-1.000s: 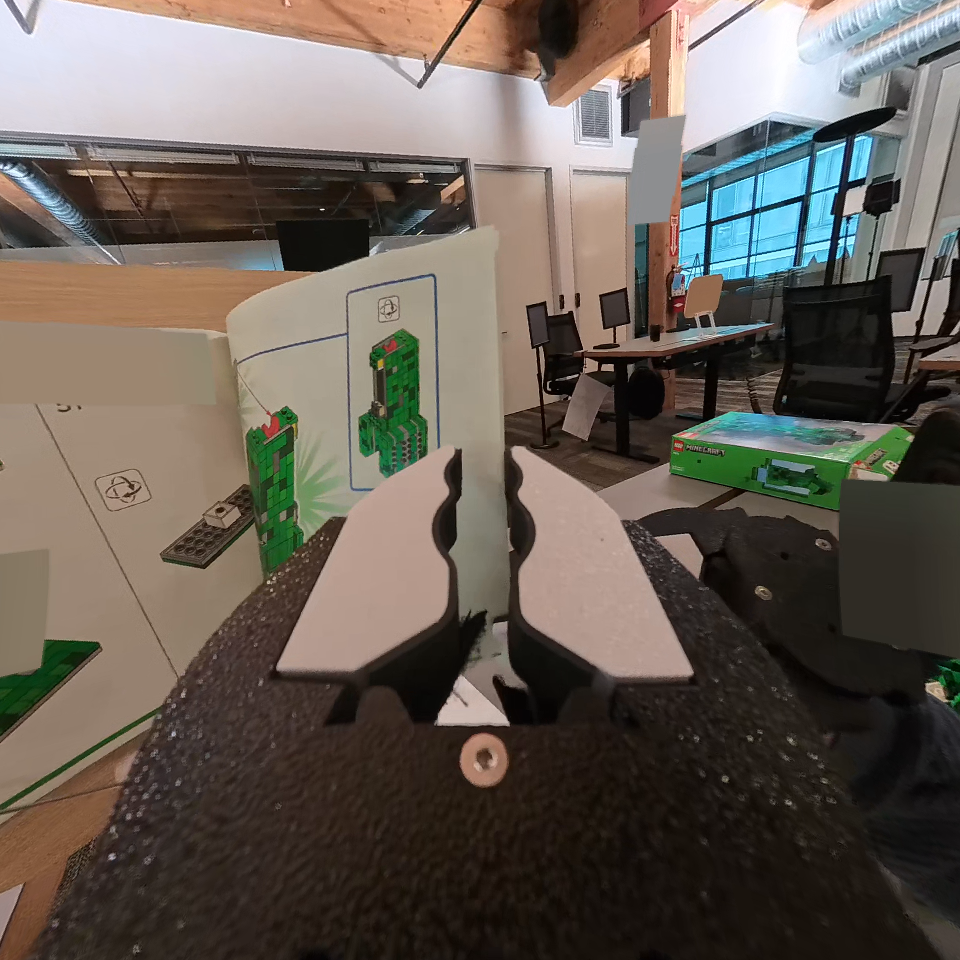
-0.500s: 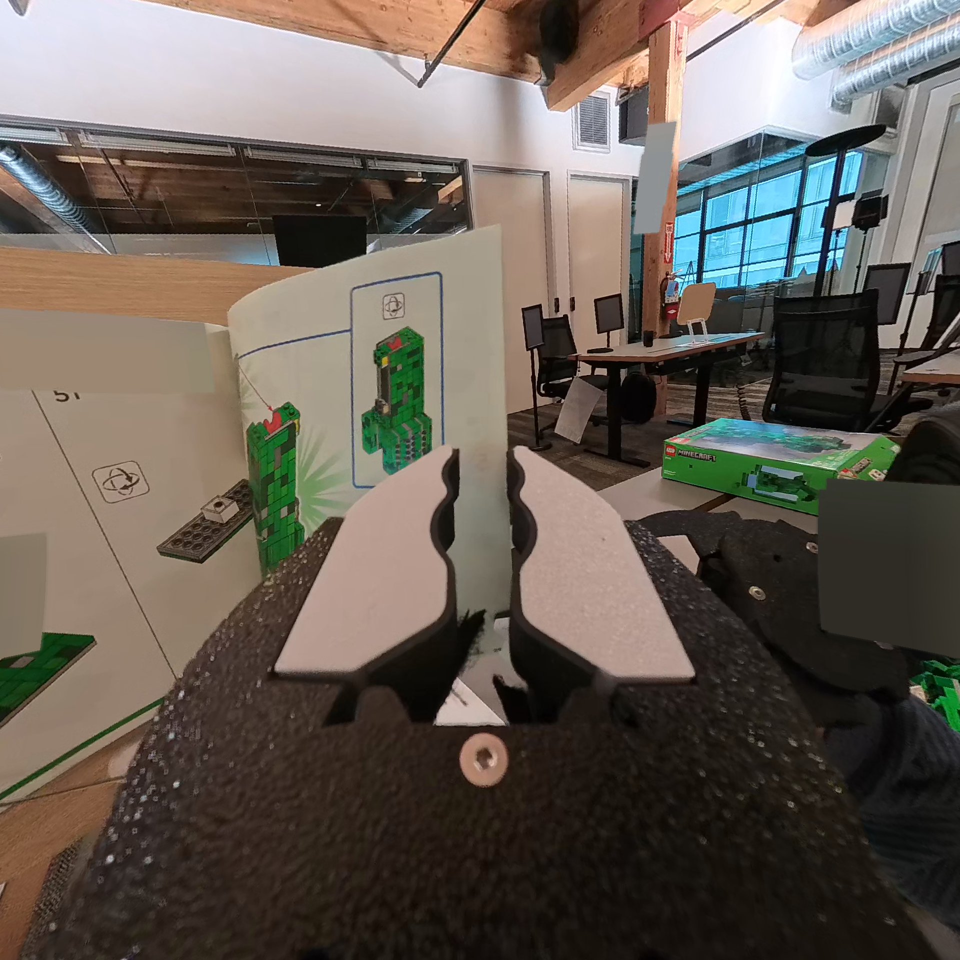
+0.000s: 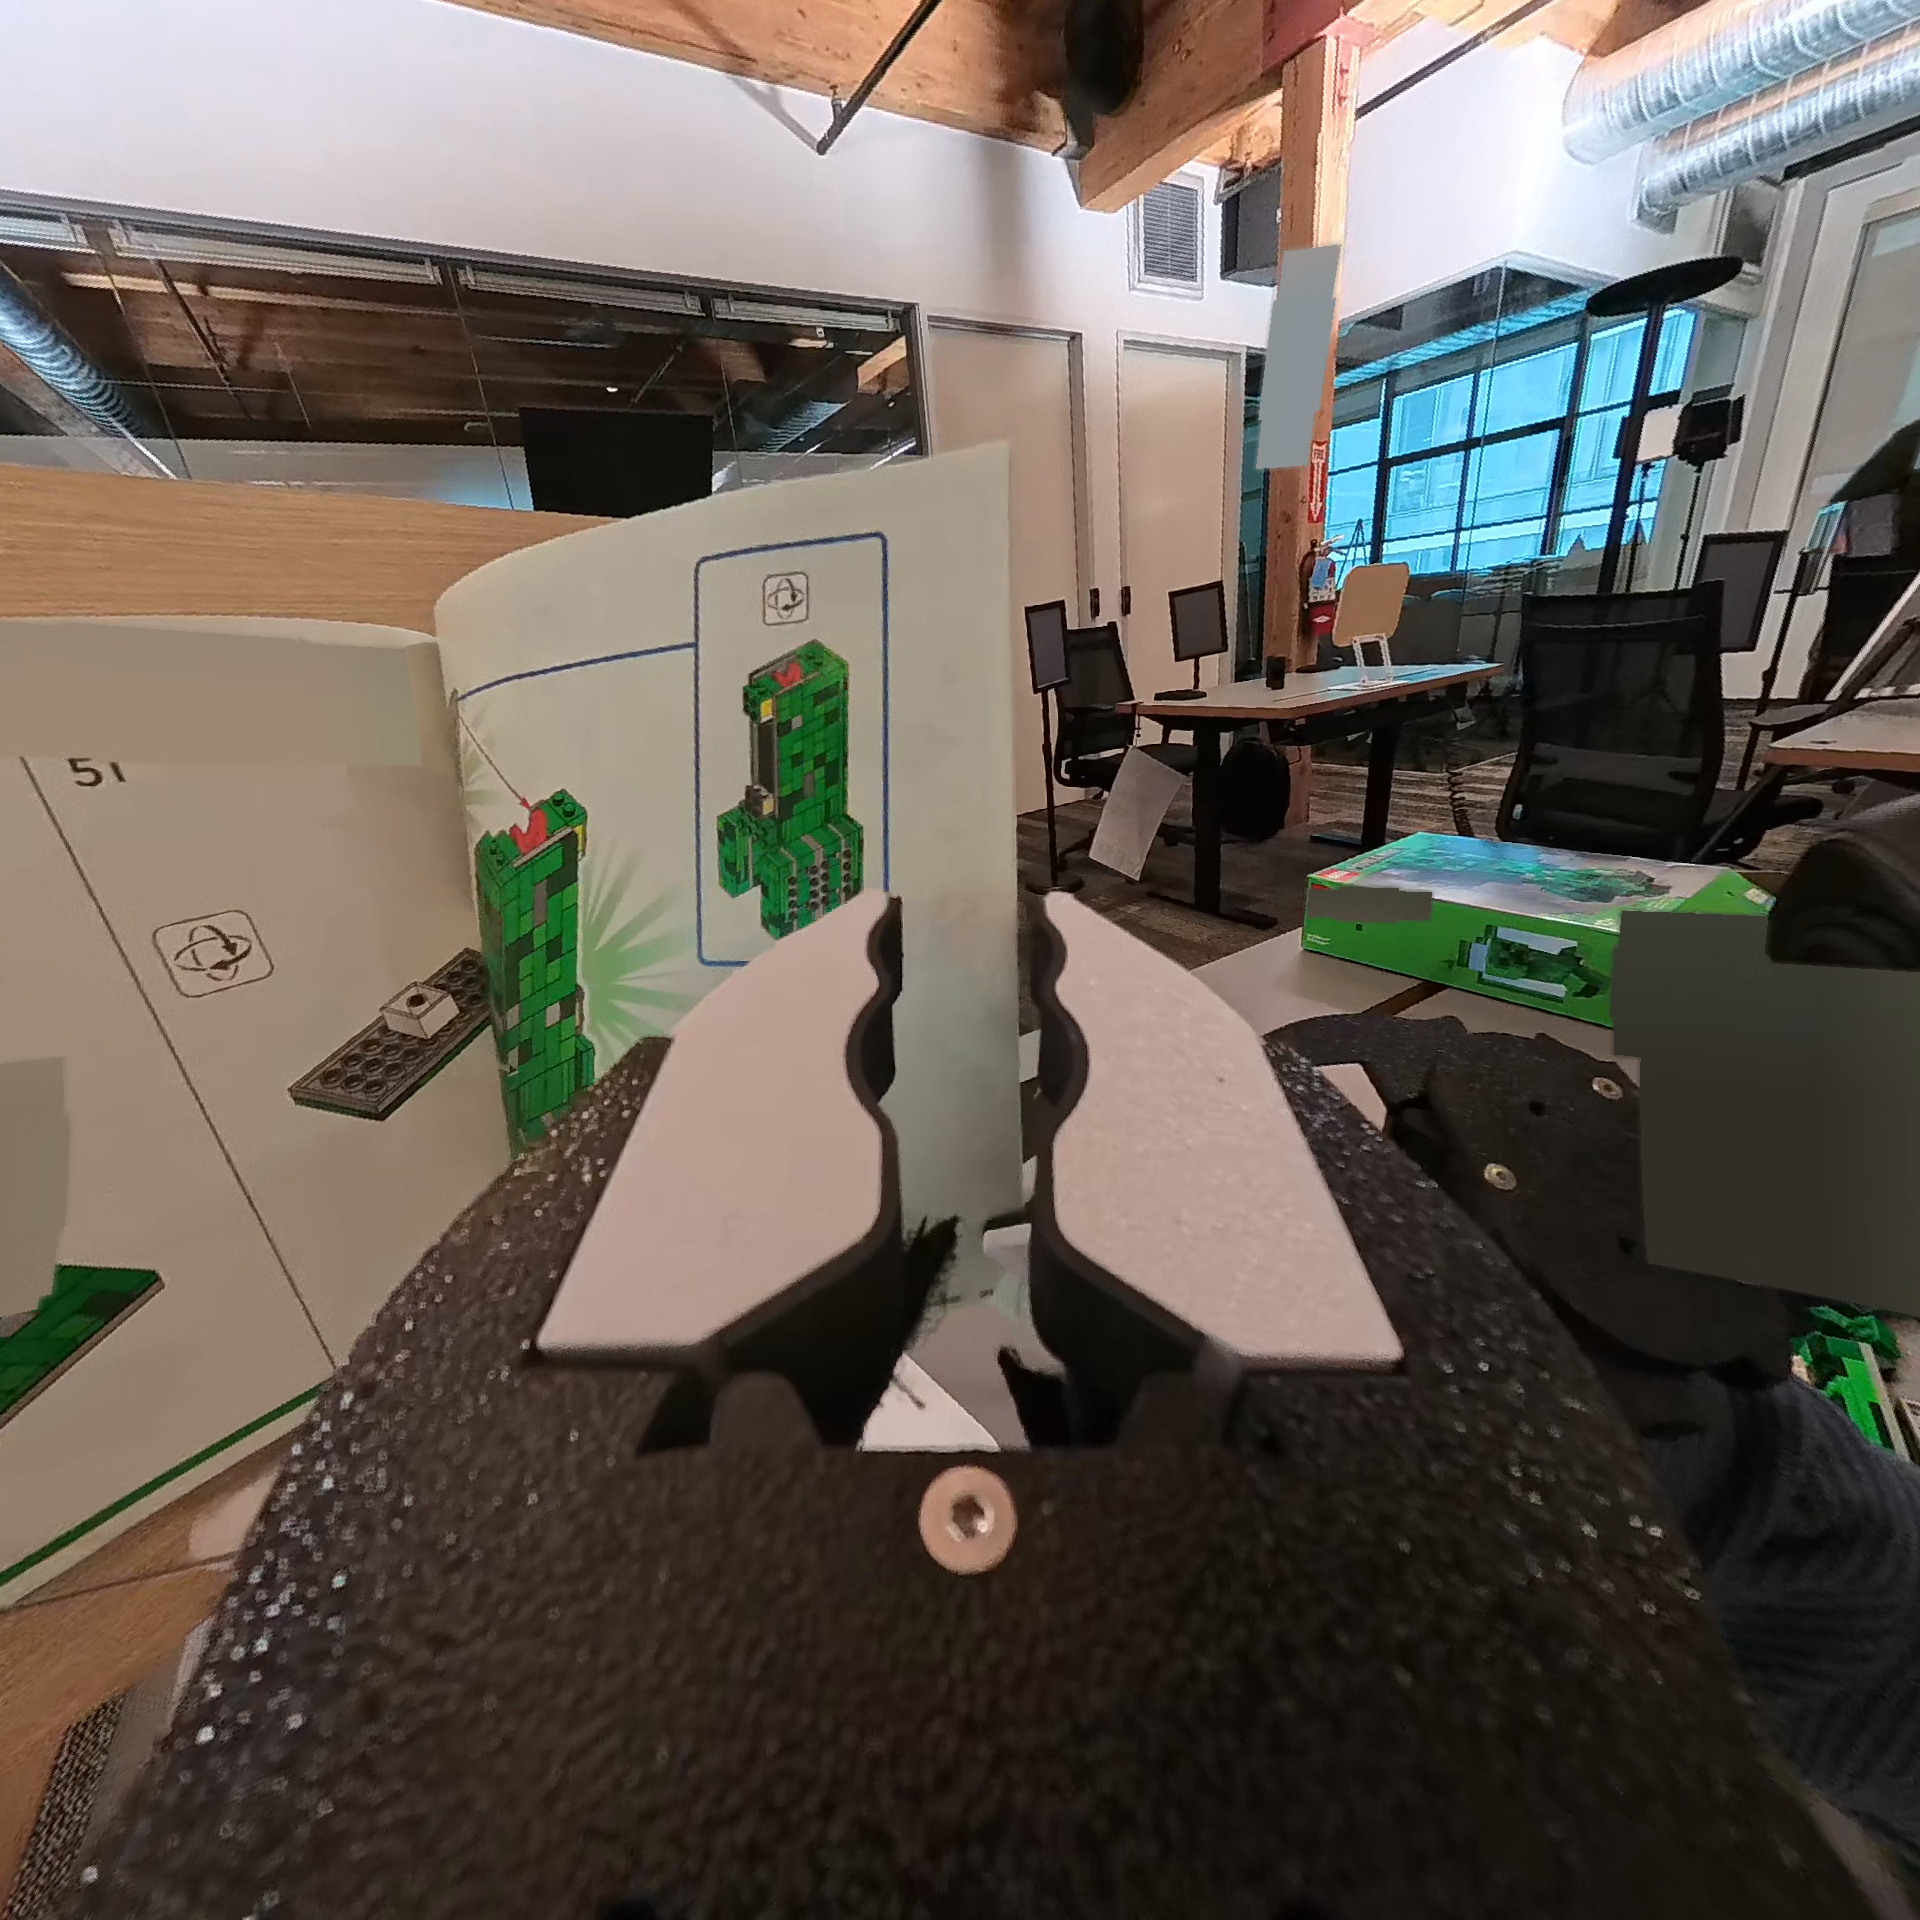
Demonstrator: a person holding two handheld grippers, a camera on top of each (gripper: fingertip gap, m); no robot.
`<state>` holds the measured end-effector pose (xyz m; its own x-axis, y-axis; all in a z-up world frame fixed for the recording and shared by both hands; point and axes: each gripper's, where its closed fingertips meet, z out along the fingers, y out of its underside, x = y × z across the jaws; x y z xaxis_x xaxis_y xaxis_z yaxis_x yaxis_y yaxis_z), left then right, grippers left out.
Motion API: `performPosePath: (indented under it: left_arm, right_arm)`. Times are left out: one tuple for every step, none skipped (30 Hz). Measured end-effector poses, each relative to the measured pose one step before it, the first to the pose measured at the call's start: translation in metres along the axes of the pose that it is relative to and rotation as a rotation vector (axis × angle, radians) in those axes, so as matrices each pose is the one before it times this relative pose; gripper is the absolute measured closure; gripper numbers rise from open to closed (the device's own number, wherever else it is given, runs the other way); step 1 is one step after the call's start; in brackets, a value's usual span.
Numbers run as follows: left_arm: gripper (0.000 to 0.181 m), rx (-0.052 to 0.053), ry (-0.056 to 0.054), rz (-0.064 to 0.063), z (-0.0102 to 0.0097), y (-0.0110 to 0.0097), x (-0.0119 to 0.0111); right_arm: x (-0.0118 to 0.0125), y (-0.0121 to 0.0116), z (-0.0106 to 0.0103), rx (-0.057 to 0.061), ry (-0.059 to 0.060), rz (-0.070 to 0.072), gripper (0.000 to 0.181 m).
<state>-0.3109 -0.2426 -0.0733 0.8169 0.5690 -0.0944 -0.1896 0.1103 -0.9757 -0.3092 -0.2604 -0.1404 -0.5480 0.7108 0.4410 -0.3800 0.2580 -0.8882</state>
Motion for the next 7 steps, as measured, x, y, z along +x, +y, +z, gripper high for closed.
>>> performPosePath:
  left_arm:
    - [0.159,-0.001,0.002,-0.0001,0.00023,0.00018,0.00036]
    - [0.159,-0.0016,0.0002,0.0007,0.00019,0.00035,0.00021]
    - [0.159,-0.002,-0.0021,0.0004,0.00011,0.00041,-0.00034]
    - [0.159,-0.0021,-0.004,-0.0007,-0.00001,0.00043,-0.00071]
    - [0.159,-0.0021,-0.0047,-0.0018,0.00004,0.00036,-0.00095]
    - [0.16,-0.0014,-0.0026,-0.0017,-0.00012,0.00022,-0.00071]
    - [0.16,0.0,0.001,-0.0019,-0.00028,-0.00011,-0.0002]
  right_arm:
    - [-0.00012,0.00014,0.00016,-0.0005,-0.0001,-0.0004,0.181]
    - [-0.0001,0.00012,0.00008,-0.0008,-0.0006,0.0,0.181]
    - [0.0,0.00003,-0.00001,-0.0002,0.0001,0.0001,0.181]
    - [0.00011,-0.00003,-0.00004,0.0004,0.0004,0.0002,0.181]
    - [0.00015,-0.00014,-0.00016,0.0005,0.0003,0.0003,0.181]
    - [0.00007,0.00002,-0.00006,0.0,0.0003,0.0006,0.181]
    - [0.0003,0.00015,-0.00003,-0.0008,0.0004,0.0007,0.181]
